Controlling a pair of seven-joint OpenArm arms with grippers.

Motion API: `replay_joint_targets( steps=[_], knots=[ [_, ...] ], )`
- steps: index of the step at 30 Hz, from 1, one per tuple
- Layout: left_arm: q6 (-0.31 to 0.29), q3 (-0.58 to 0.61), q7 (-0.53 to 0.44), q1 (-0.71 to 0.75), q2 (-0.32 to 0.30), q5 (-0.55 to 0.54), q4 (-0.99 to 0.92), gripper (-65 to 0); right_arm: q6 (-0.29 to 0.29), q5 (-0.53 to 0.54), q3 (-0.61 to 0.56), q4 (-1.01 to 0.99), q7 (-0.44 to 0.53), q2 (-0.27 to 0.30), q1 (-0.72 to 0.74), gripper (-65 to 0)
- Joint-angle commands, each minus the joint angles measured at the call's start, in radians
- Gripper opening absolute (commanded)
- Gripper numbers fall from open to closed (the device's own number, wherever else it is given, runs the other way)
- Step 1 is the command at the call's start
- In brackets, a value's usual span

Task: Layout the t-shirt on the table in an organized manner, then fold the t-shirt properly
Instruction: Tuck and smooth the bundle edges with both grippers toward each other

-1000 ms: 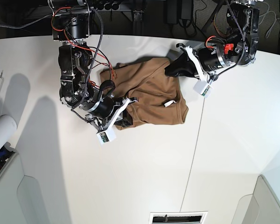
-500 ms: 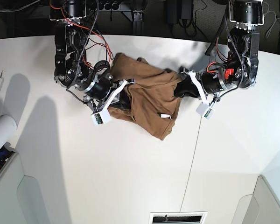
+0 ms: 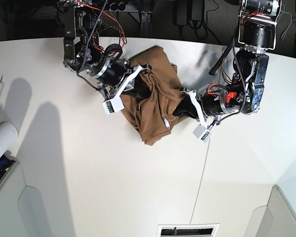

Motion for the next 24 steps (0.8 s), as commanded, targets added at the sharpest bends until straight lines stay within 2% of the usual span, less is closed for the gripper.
replay_joint_targets(
  steps=[1, 9, 13, 18, 24],
  knots=[
    [-0.009, -0.006, -0.013, -0.029, -0.011, -0.027, 0.023, -65.0, 0.013, 0.002, 0.007, 0.037, 0.027, -0.002, 0.013, -65.0],
    [-0.009, -0.008, 0.001, -0.021, -0.119, -0.103, 0.200, -65.0, 0.003, -0.016, 0.052, 0.156, 0.026, 0.037, 0.027, -65.0],
    [-0.009, -0.008, 0.027, 0.001, -0.154, -0.152, 0.293, -65.0, 0.003, 0.017, 0.056, 0.172, 0.026, 0.047, 0.046, -65.0],
    [-0.009, -0.008, 0.029, 0.072, -0.152, -0.158, 0.385, -65.0, 0.006, 0.072, 0.050, 0.188, 0.026, 0.035, 0.056, -65.0],
    [-0.009, -0.008, 0.019, 0.095, -0.151, -0.106, 0.384, -64.8, 0.006, 0.004, 0.000, 0.154, 0.046, 0.027, 0.092, -65.0]
  ],
)
